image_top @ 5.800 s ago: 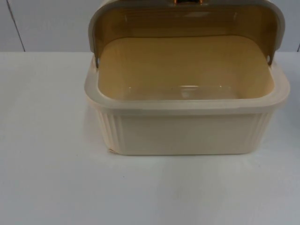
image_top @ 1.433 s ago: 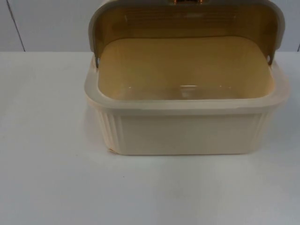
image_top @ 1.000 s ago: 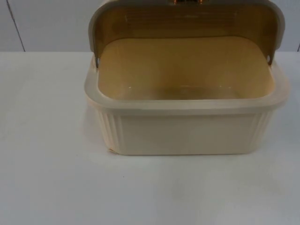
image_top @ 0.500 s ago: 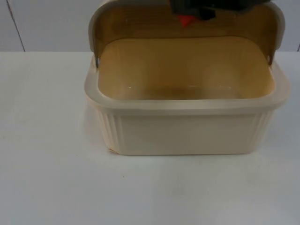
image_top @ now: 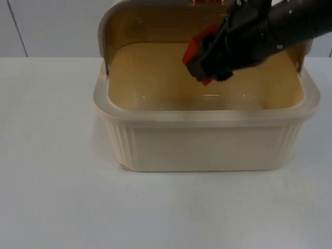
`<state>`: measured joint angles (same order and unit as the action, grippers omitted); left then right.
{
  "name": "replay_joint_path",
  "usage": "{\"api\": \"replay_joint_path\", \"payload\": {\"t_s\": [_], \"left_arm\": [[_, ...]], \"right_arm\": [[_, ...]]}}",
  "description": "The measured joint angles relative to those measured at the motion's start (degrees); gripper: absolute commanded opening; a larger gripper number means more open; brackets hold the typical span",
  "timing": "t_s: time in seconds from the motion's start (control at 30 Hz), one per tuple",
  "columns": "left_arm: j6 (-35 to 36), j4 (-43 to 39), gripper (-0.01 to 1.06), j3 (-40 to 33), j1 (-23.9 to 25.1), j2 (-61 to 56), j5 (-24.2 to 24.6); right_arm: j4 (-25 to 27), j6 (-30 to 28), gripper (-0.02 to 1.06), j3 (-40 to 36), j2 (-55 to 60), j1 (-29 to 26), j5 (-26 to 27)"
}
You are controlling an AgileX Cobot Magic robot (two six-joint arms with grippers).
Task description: Open the box lid with the left hand, place the block into the box with the right hand, then close the box lid with the left hand.
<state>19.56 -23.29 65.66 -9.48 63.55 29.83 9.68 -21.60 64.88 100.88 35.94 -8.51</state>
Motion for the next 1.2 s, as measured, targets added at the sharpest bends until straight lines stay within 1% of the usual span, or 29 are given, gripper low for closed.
{"api": "replay_joint_path", "payload": {"t_s": [0.03,0.07,0.13,0.17,0.2,0.23,0.27,0.3,0.33,0.37,0.4,0.43,0.53,0.73,0.83,0.93,1.0,1.2], "left_arm": [[0.0,-0.1,1.04,0.0,0.0,0.0,0.3],[0.0,-0.3,1.04,0.0,0.0,0.0,0.8],[0.0,-0.8,1.04,0.0,0.0,0.0,1.3],[0.0,-0.8,1.04,0.0,0.0,0.0,1.3],[0.0,-0.9,1.04,0.0,0.0,0.0,1.4],[0.0,-0.9,1.04,0.0,0.0,0.0,1.4],[0.0,-0.9,1.04,0.0,0.0,0.0,1.4],[0.0,-0.9,1.04,0.0,0.0,0.0,1.4],[0.0,-1.0,1.04,0.0,0.0,0.0,1.4],[0.0,-1.0,1.04,0.0,0.0,0.0,1.4],[0.0,-1.0,1.04,0.0,0.0,0.0,1.4],[0.0,-1.1,1.04,0.0,0.0,0.0,1.4],[0.0,-1.1,1.04,0.0,0.0,0.0,1.4],[0.0,-1.1,1.04,0.0,0.0,0.0,1.4],[0.0,-1.1,1.04,0.0,0.0,0.0,1.4],[0.0,-1.1,1.04,0.0,0.0,0.0,1.4],[0.0,-1.1,1.04,0.0,0.0,0.0,1.4],[0.0,-1.1,1.04,0.0,0.0,0.0,1.4]], "right_arm": [[-4.2,5.3,0.01,0.0,0.6,0.0,-0.6],[-10.1,10.8,0.01,0.0,0.9,0.0,-1.3],[-24.7,26.1,0.01,0.0,1.3,0.0,-2.3],[-24.7,26.1,0.01,0.0,1.3,0.0,-2.3],[-31.9,34.2,0.01,0.0,1.3,0.0,-2.7],[-41.0,44.3,0.01,0.0,1.3,0.0,-2.8],[-47.2,51.0,0.01,0.0,1.3,0.0,-2.8],[-49.1,53.9,0.01,0.0,1.3,0.0,-2.8],[-56.5,61.2,0.01,0.0,1.8,-0.3,-2.8],[-56.5,61.2,0.01,0.0,1.8,-0.3,-2.8],[-60.4,66.0,0.01,0.0,2.2,-0.3,-2.8],[-62.9,70.0,0.01,0.0,2.9,-0.4,-2.7],[-66.6,75.1,0.01,0.0,4.3,-0.4,-1.7],[-67.7,77.2,0.01,0.0,5.6,-0.6,0.8],[-67.7,78.5,0.01,0.0,6.7,-2.0,2.9],[-67.7,78.5,0.01,0.0,6.9,-2.5,2.9],[-67.9,76.5,0.01,0.0,6.9,-2.6,2.9],[-68.0,74.9,0.01,0.0,6.9,-2.6,3.9]]}}
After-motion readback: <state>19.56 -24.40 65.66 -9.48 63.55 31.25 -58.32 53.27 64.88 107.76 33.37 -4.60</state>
